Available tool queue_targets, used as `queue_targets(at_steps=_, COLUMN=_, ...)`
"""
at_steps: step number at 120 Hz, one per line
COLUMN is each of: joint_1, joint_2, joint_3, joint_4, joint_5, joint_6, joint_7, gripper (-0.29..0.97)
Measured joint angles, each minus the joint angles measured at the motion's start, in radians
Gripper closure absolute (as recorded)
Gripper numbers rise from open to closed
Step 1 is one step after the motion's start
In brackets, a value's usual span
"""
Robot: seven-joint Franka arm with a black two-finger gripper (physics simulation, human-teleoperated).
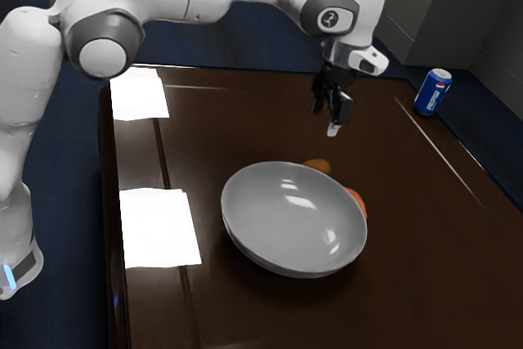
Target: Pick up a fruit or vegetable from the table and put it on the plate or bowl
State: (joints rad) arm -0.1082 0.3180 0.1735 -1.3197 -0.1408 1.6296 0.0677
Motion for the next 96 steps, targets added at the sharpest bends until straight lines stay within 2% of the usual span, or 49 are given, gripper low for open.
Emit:
queue_targets(at_steps=15, joint_1=0.001, joint_2=-0.026, joint_3=0.030, joint_4=-0.115, joint_5=-0.036, joint_6=0.069, joint_7=0.002, gripper=0.01)
queue_targets(at_steps=31, joint_1=-0.006, joint_2=-0.018, joint_3=0.037, joint_4=-0.148, joint_5=-0.068, joint_6=0.123, joint_7=0.006, gripper=0.01)
queue_targets(at_steps=48, joint_1=-0.022, joint_2=-0.022, joint_3=0.036, joint_4=-0.189, joint_5=-0.056, joint_6=0.150, joint_7=0.016, gripper=0.01)
queue_targets(at_steps=96, joint_1=-0.022, joint_2=0.065, joint_3=0.041, joint_4=-0.151, joint_5=-0.069, joint_6=0.181, joint_7=0.043, gripper=0.01)
